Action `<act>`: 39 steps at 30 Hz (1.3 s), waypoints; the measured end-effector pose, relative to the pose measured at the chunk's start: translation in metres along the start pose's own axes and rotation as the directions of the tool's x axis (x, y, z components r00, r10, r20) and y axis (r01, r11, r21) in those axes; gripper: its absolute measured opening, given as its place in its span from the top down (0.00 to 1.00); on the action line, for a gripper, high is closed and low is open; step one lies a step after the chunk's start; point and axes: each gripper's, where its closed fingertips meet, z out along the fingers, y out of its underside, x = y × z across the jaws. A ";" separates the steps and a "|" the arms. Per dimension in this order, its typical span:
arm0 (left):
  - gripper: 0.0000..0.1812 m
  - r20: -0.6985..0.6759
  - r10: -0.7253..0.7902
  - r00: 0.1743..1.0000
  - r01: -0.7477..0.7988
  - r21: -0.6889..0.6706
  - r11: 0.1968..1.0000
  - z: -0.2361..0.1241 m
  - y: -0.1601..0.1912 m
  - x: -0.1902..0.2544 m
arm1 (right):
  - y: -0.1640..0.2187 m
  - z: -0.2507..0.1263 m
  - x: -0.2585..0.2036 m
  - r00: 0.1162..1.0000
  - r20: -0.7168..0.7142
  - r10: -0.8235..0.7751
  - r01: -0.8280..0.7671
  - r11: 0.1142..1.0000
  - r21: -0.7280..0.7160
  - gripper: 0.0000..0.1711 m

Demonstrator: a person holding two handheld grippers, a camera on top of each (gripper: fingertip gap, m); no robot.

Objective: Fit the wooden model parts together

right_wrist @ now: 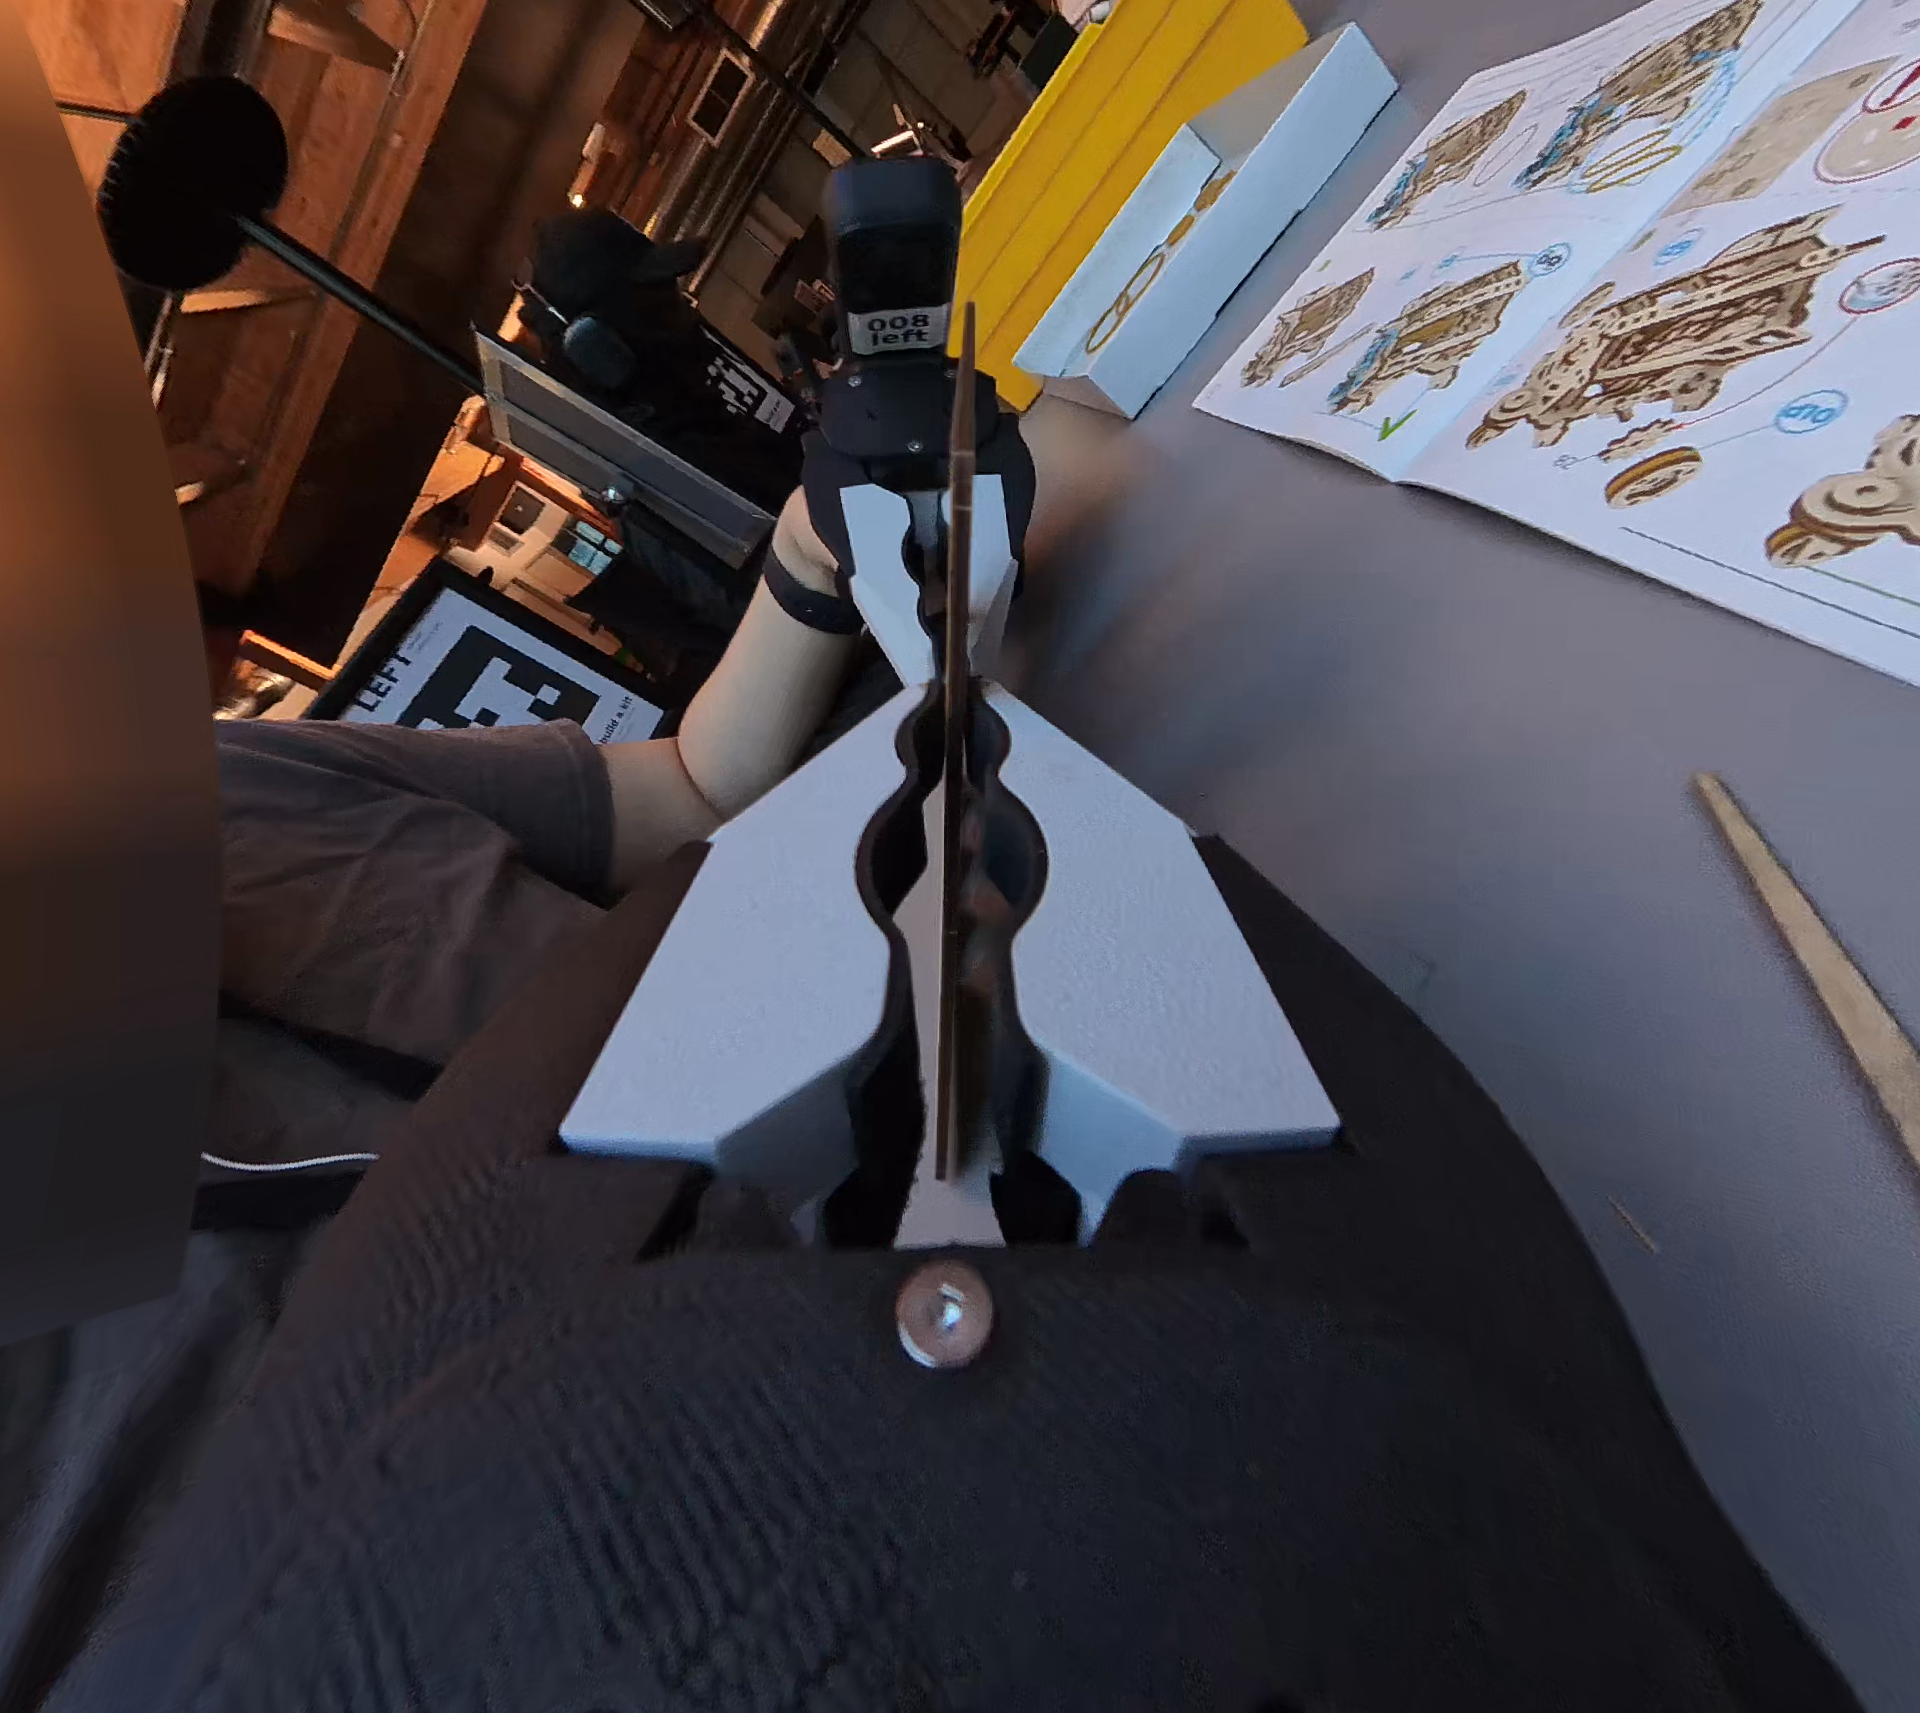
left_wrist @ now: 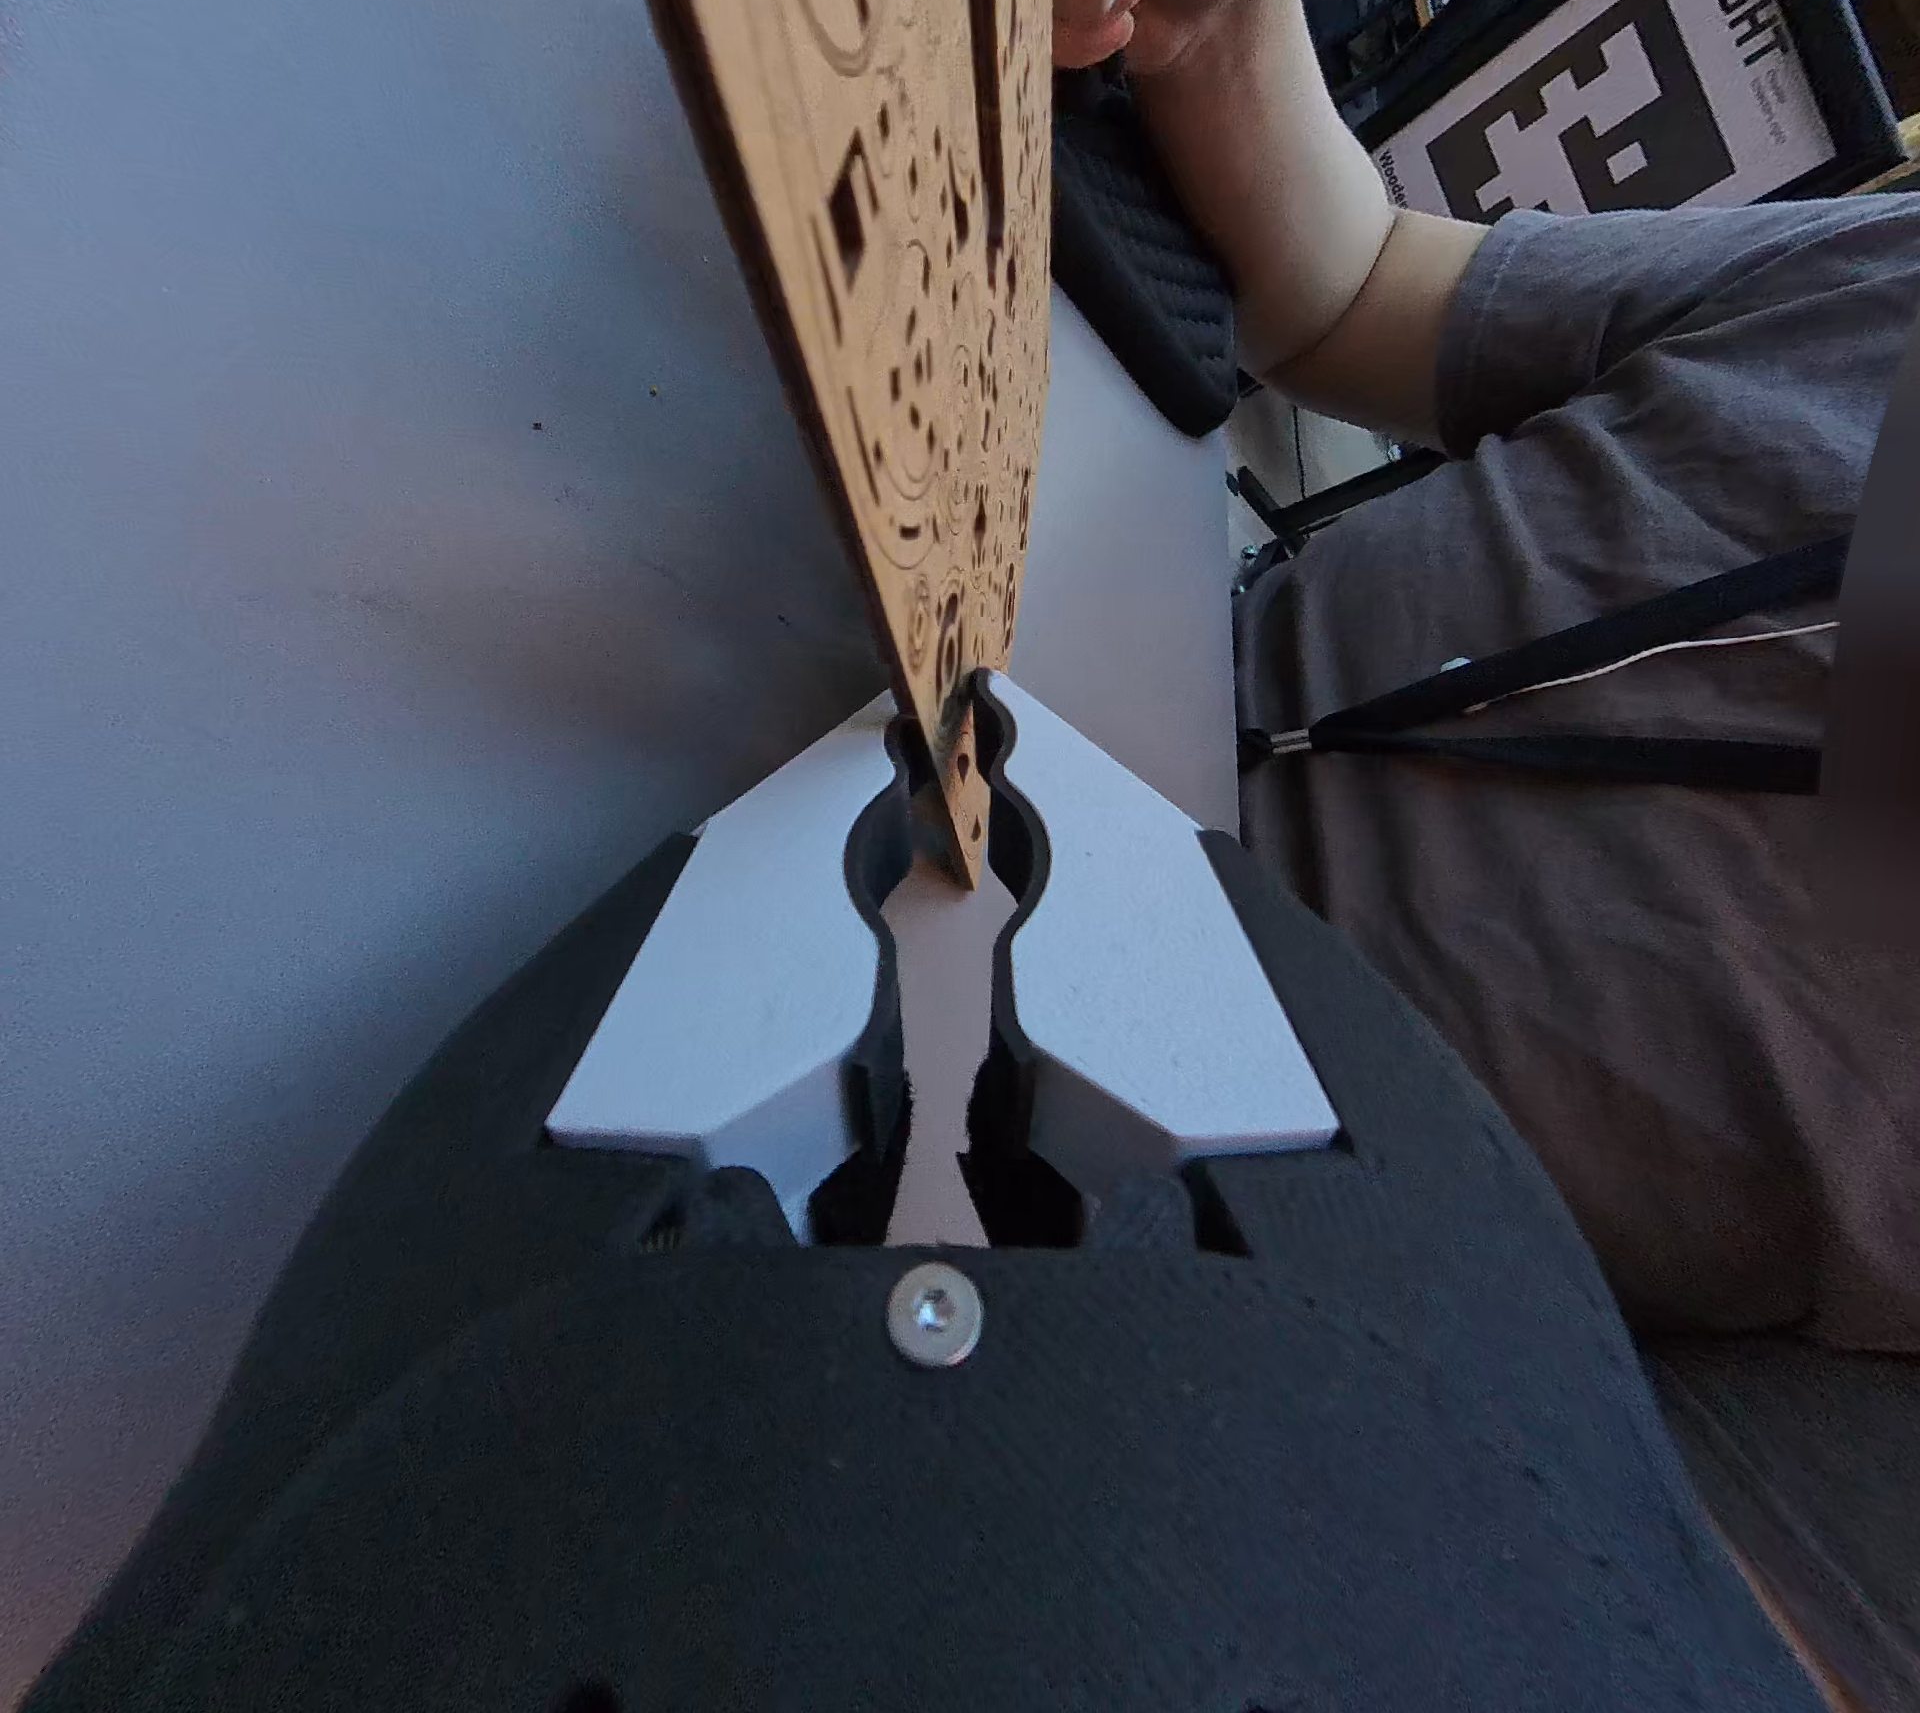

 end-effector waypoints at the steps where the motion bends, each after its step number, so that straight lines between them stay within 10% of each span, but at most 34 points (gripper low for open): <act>1: 0.96 0.018 0.004 1.000 -0.004 0.013 1.000 0.000 -0.001 -0.001 | 0.002 0.000 0.001 1.000 -0.019 -0.017 0.017 1.000 -0.006 0.99; 12: 0.97 0.083 0.014 0.996 -0.020 0.068 0.997 0.000 0.004 0.012 | 0.004 0.000 -0.001 0.988 -0.103 -0.114 0.115 0.993 0.007 0.96; 19: 0.99 0.162 0.096 0.982 -0.118 0.138 0.983 0.005 0.005 0.028 | 0.027 0.009 -0.003 0.989 -0.127 -0.070 0.059 0.994 -0.089 0.73; 22: 0.99 0.174 0.084 0.981 -0.112 0.157 0.981 0.008 0.010 0.033 | 0.046 0.019 -0.016 0.993 -0.064 -0.100 0.084 0.974 -0.212 0.96; 39: 0.99 -0.105 -0.035 0.994 0.071 0.366 0.928 0.026 0.017 0.084 | 0.041 0.032 -0.058 0.966 0.243 0.089 -0.011 0.953 -0.302 0.99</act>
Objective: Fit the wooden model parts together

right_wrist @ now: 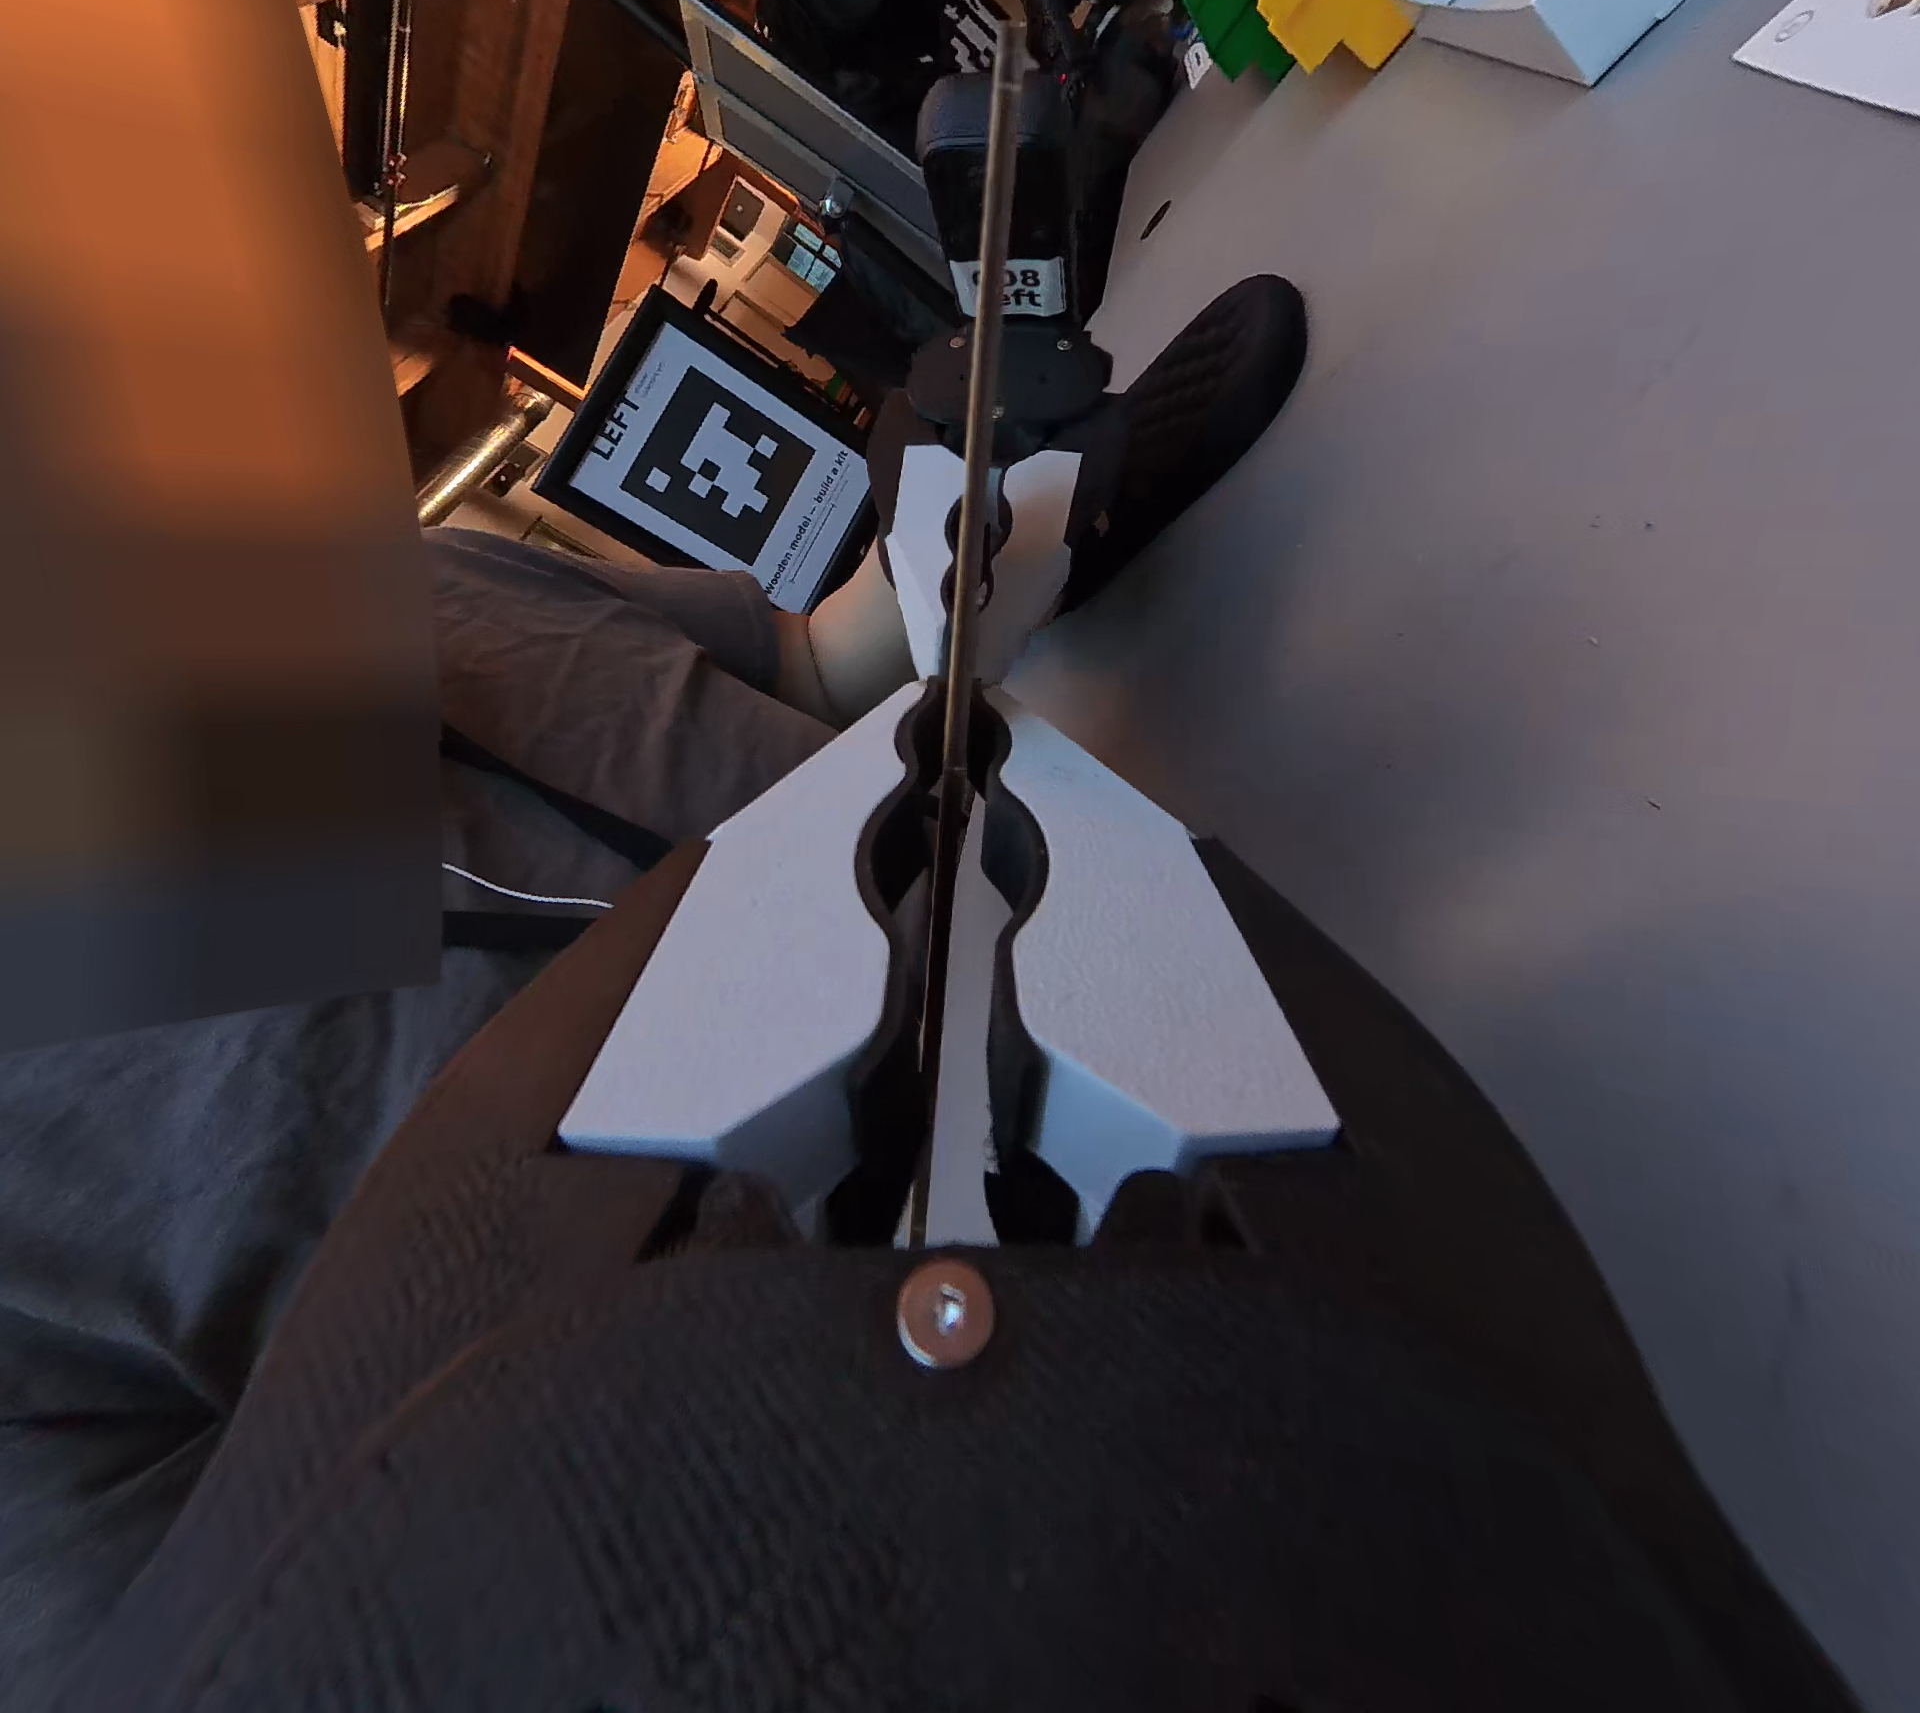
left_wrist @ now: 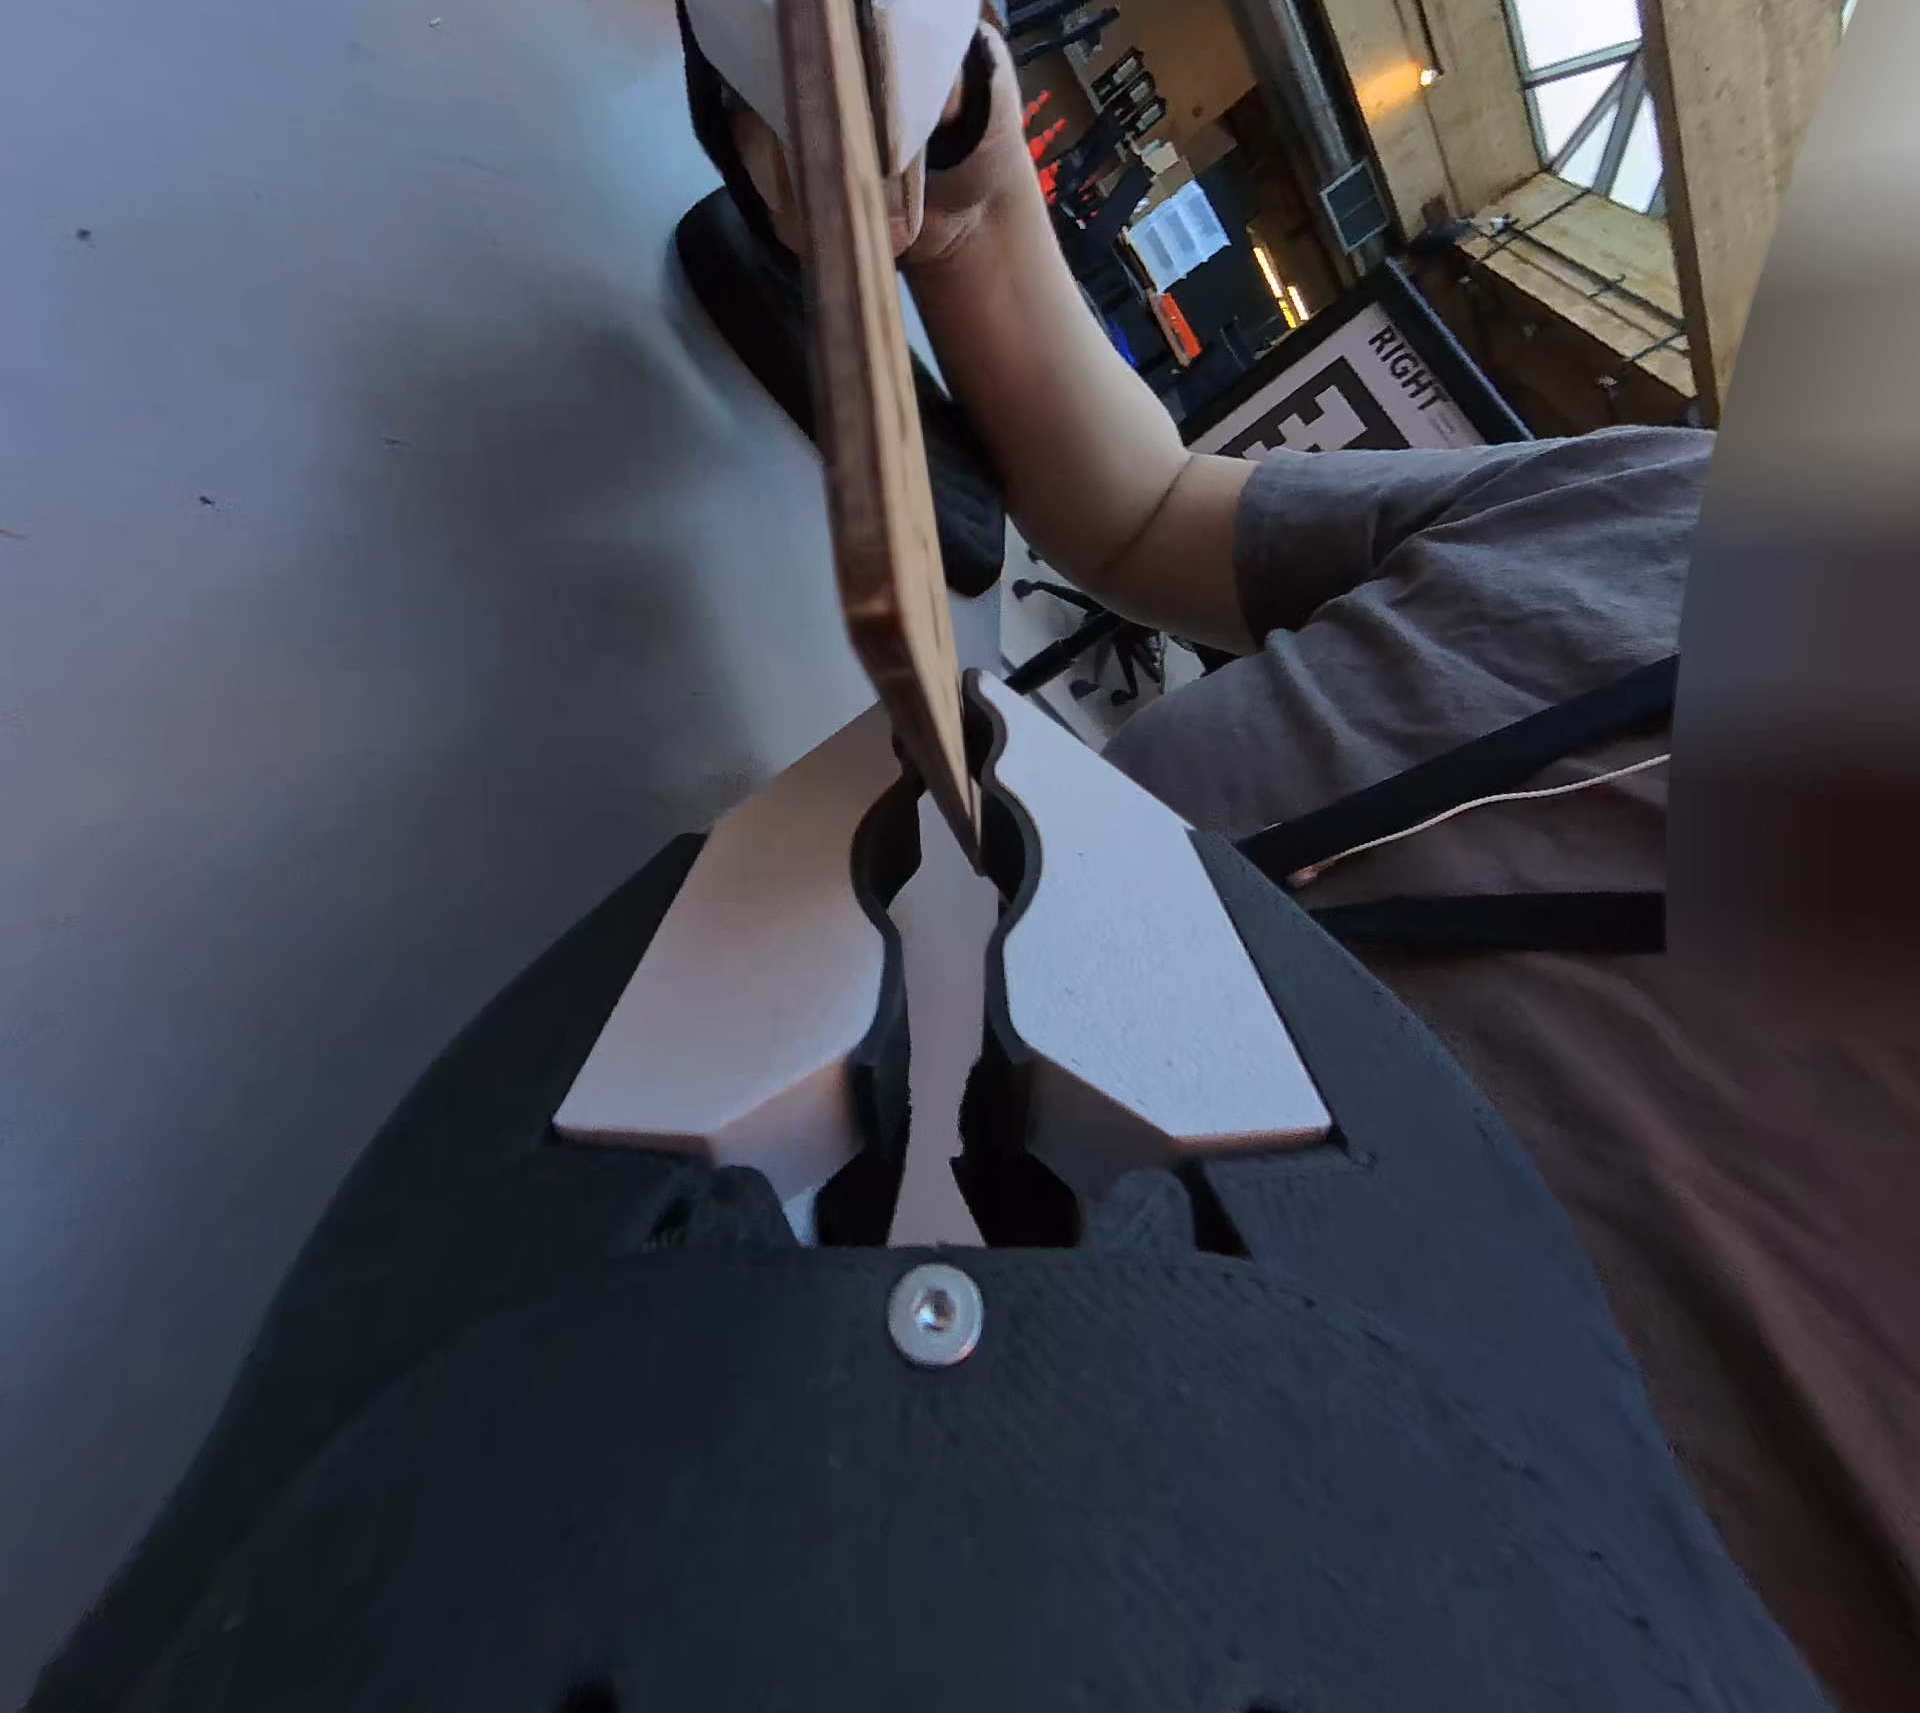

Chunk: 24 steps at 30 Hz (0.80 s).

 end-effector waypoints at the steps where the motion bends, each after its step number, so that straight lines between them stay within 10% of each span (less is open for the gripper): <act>1: 1.00 0.032 0.000 0.999 0.000 -0.004 1.000 0.001 0.002 -0.003 | 0.001 0.000 0.002 1.000 -0.003 0.000 0.000 1.000 0.000 0.99; 14: 1.00 0.101 -0.070 0.992 0.053 0.159 0.986 -0.004 -0.015 -0.008 | -0.034 -0.043 0.026 0.985 -0.170 -0.022 0.076 0.943 0.324 0.75; 19: 1.00 0.132 -0.108 0.985 0.054 0.358 0.932 -0.019 -0.045 -0.018 | -0.037 -0.059 0.025 0.922 -0.388 -0.016 0.198 0.879 0.434 0.42; 24: 1.00 0.125 -0.106 0.987 0.034 0.477 0.878 -0.018 -0.062 -0.020 | -0.010 -0.012 0.026 0.929 -0.362 0.079 0.090 0.899 0.428 0.41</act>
